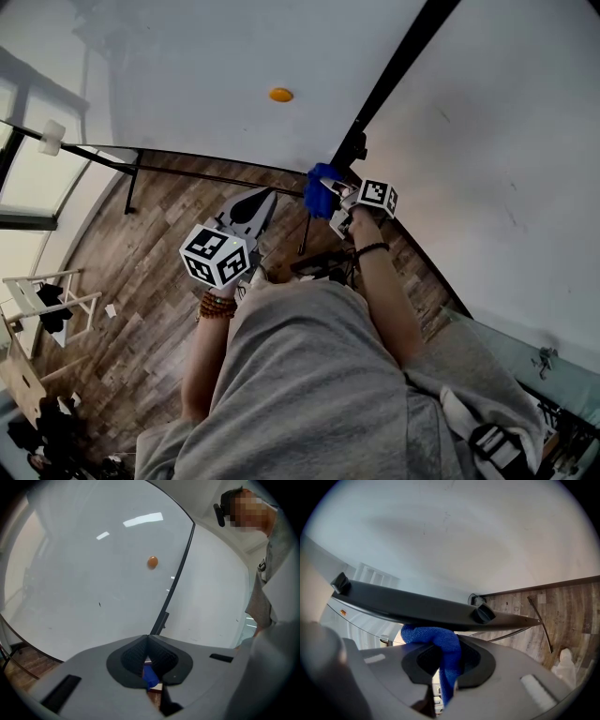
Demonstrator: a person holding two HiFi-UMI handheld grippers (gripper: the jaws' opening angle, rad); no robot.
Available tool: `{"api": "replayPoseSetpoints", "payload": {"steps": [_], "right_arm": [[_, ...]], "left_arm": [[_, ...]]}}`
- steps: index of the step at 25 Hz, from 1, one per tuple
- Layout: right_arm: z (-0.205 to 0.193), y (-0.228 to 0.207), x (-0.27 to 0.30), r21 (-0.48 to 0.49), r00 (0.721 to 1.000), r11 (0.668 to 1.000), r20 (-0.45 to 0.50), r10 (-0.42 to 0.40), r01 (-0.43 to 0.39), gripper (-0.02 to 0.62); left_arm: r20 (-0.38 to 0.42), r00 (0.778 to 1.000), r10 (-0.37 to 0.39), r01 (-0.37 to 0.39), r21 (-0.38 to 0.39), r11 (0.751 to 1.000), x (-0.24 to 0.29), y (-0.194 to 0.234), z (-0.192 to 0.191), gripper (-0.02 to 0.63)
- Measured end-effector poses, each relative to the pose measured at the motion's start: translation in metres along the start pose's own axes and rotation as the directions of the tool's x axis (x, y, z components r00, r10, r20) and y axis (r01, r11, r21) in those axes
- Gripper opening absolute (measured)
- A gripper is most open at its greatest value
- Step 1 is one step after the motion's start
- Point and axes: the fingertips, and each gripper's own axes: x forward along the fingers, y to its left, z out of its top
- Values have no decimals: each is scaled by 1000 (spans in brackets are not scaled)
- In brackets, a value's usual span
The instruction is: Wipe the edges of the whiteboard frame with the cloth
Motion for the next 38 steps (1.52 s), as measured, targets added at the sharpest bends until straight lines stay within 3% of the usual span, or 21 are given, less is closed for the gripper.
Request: {"api": "replayPoseSetpoints", "payload": {"steps": [38], "right_arm": [[-14, -70, 17, 78, 991, 989, -72, -116, 122, 61]], "left_arm": [[16, 995, 96, -95, -37, 995, -28, 4, -14, 8]]}}
